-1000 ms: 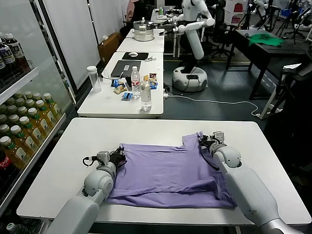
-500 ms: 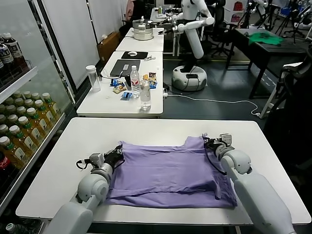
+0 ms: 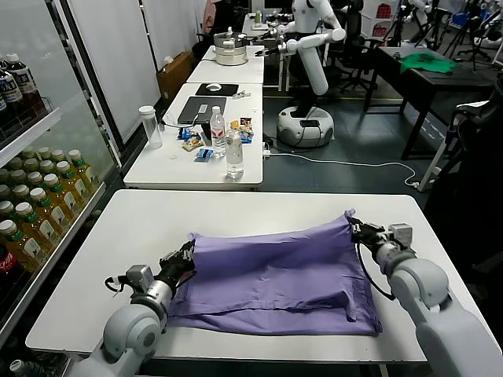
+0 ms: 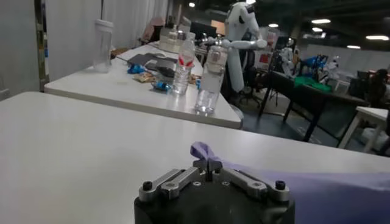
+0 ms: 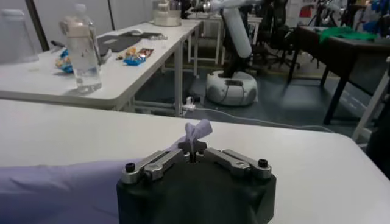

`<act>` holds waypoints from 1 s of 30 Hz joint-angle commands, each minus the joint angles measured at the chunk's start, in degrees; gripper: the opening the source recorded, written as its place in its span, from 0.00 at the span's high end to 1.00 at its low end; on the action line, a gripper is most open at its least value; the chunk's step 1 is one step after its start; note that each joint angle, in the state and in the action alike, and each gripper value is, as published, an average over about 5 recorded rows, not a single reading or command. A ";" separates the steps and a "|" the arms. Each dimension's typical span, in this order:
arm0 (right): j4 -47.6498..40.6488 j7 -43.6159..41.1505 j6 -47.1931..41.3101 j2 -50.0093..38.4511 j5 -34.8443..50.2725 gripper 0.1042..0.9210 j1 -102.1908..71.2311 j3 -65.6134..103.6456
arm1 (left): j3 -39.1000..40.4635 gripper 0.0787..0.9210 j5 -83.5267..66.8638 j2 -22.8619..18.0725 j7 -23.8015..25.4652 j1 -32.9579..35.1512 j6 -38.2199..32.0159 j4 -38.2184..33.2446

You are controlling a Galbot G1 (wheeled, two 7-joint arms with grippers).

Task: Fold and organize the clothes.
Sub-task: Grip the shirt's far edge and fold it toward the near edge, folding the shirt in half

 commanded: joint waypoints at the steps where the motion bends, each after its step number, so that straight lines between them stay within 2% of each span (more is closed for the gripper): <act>1: 11.80 0.07 0.09 -1.12 -0.24 0.99 -14.89 9.40 | -1.95 0.98 0.83 1.25 0.22 6.83 0.62 -5.72; 8: 13.78 -0.60 0.14 1.09 -2.28 0.99 -23.05 12.88 | -2.48 0.98 4.06 2.59 1.33 8.09 1.74 -4.43; 16: 10.51 -0.62 0.09 3.00 -5.71 0.98 -20.81 9.33 | -1.30 0.96 8.86 2.07 2.75 7.11 2.44 -0.97; 18: 10.02 -0.81 0.09 3.45 -7.13 0.94 -20.08 8.22 | -1.14 0.93 9.92 1.67 2.73 6.86 2.25 -0.79; 22: 10.12 -1.37 0.15 4.09 -9.50 0.80 -20.03 7.33 | -0.92 0.79 13.72 0.31 1.64 7.22 1.13 -1.45; 30: 10.89 -1.95 0.23 4.58 -11.02 0.52 -21.57 8.10 | 0.58 0.53 25.23 -6.16 -3.23 12.61 -1.91 -4.29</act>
